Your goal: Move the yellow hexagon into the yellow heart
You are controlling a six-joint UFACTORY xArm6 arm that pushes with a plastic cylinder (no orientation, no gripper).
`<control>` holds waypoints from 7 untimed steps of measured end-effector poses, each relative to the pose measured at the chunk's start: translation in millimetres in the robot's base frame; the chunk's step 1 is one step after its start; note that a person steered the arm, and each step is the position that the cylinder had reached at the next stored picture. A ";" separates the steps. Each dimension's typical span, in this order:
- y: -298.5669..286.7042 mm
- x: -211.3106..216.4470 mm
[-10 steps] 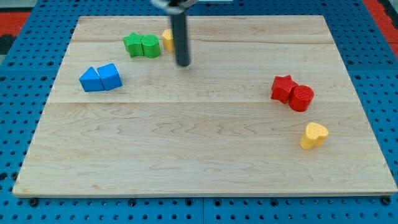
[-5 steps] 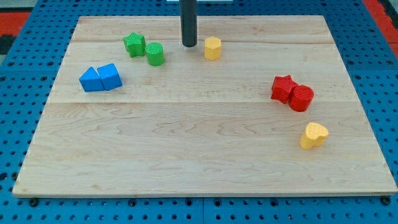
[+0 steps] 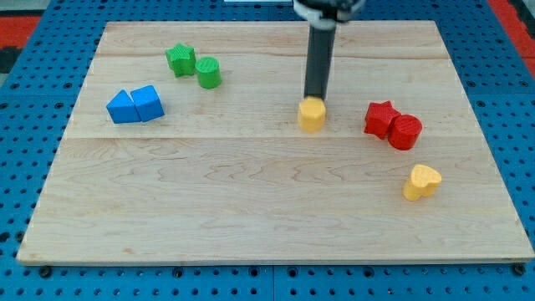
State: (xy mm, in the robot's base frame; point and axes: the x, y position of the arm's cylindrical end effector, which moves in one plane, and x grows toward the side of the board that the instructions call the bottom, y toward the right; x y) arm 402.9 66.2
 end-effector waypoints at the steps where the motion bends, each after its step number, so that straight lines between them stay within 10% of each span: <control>1: 8.0 5.3; 4: 50.4 38.8; 6: -33.2 69.1; 7: 77.0 93.2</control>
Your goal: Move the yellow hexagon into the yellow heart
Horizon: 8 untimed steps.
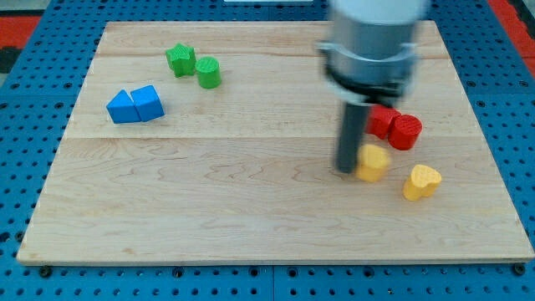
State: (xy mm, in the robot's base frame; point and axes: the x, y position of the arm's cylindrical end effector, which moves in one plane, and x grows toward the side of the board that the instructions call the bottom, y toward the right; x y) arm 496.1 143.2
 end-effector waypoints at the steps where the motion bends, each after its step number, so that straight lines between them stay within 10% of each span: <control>1: -37.5 -11.5; 3: 58.7 -39.0; 8: 72.9 2.9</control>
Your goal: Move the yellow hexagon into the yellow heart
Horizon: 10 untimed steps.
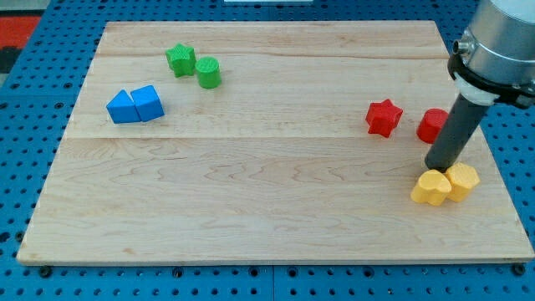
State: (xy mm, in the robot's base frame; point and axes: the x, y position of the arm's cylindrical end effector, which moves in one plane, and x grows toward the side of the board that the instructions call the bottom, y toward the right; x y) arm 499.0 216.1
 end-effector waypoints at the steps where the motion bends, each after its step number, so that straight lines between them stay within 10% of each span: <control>1: 35.1 -16.1; 2: 84.7 -12.2; 4: -21.3 41.1; 6: 11.7 -12.8; 10: -99.1 -32.4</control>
